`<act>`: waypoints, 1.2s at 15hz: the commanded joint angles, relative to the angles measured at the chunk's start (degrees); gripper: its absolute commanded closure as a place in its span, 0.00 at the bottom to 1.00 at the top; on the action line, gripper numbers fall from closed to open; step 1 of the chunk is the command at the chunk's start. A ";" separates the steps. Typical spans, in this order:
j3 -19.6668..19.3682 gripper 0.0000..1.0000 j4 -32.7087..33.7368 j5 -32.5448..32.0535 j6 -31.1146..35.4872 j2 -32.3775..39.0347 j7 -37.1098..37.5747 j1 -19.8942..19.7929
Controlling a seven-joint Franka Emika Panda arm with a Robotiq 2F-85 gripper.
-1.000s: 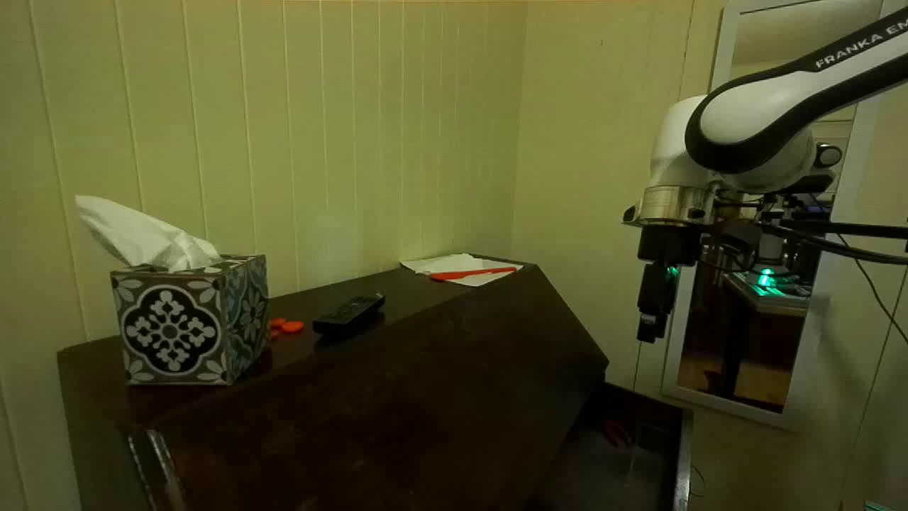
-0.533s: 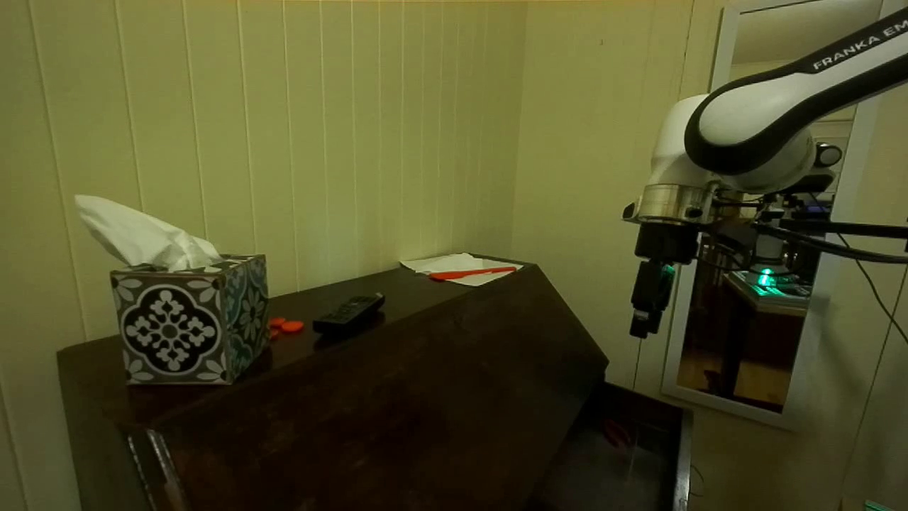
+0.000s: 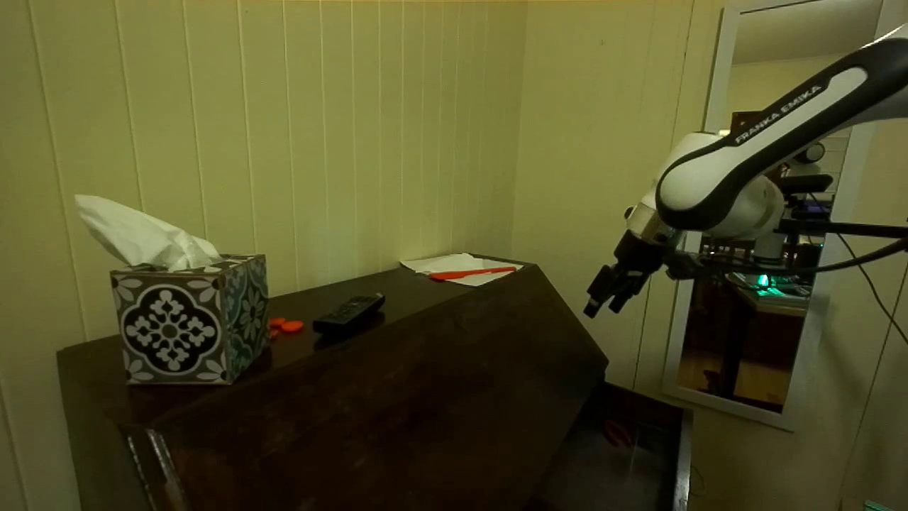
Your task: Remove the pliers from the right drawer and put it on the top counter
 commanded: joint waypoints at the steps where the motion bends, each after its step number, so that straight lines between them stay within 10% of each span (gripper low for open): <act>1: -2.55 0.00 1.10 0.01 8.89 9.76 1.84 -2.48; 8: -8.82 0.00 7.05 10.30 8.47 23.50 -2.44 -3.51; 18: -7.41 0.00 12.40 25.98 8.38 33.16 -11.93 -9.31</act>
